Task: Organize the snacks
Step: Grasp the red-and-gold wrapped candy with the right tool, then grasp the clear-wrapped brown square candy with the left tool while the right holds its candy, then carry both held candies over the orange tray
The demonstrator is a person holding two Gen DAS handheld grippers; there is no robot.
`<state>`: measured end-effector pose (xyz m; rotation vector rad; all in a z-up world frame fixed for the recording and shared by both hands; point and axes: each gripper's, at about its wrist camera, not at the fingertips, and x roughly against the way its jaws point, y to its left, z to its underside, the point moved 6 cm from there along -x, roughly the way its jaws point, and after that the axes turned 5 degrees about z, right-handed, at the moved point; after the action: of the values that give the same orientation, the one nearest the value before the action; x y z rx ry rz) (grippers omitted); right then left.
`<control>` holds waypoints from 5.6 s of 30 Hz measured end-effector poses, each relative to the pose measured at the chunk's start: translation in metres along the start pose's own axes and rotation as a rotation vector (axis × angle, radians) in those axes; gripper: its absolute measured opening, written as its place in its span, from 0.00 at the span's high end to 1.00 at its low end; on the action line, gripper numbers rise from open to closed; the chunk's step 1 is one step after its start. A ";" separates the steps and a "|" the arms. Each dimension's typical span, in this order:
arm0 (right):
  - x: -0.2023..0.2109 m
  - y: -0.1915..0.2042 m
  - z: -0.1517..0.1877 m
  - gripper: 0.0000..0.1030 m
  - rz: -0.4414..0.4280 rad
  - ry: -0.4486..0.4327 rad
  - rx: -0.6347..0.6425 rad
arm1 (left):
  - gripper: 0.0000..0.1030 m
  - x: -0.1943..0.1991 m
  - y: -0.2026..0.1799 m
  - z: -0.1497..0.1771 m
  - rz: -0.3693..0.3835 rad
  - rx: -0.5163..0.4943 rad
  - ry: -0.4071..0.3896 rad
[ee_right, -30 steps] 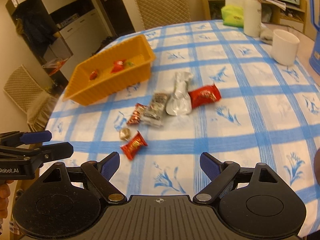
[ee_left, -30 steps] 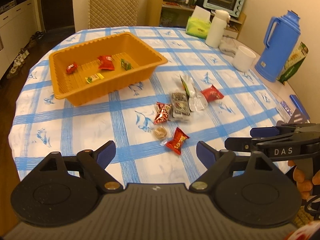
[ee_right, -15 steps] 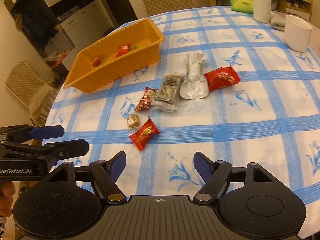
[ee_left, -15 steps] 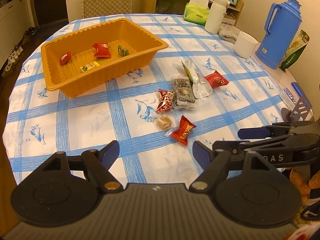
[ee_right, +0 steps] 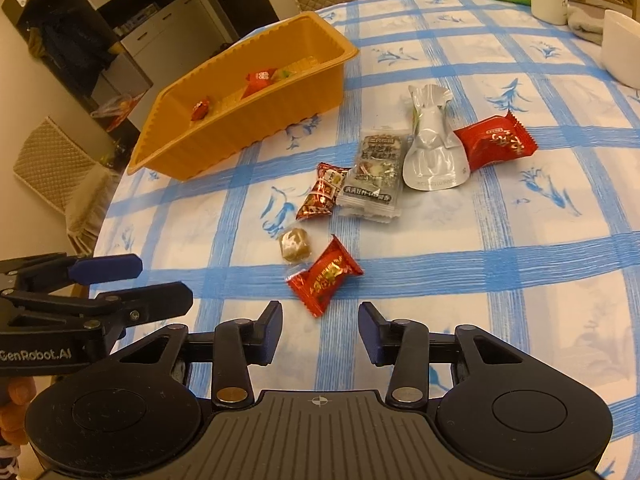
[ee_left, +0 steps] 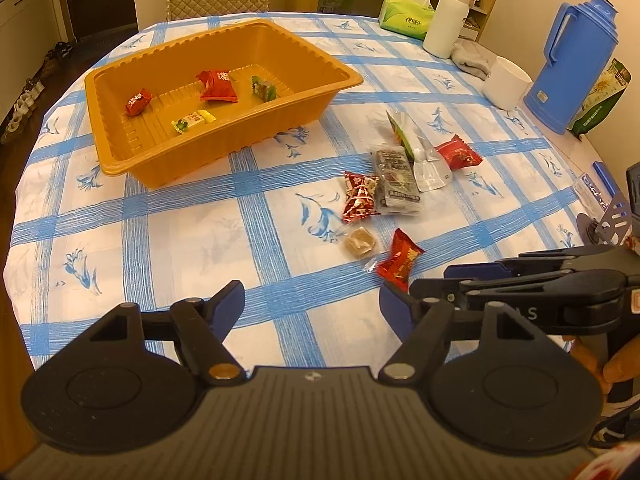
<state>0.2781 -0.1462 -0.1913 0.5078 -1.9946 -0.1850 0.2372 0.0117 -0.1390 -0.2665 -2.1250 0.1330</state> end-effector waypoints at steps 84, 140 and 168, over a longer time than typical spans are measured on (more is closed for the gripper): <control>0.033 -0.065 -0.019 0.80 0.180 -0.101 -0.036 | 0.82 -0.081 -0.030 -0.022 0.013 -0.062 0.087; -0.006 0.085 -0.187 0.80 -0.059 -0.236 0.171 | 0.82 0.041 0.109 -0.130 -0.138 0.066 -0.247; -0.100 0.086 -0.212 0.80 -0.009 -0.110 0.162 | 0.82 -0.021 0.151 -0.153 -0.122 0.099 -0.149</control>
<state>0.4804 -0.0071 -0.1450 0.6219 -2.1259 -0.0581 0.3978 0.1518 -0.1042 -0.0693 -2.2685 0.1913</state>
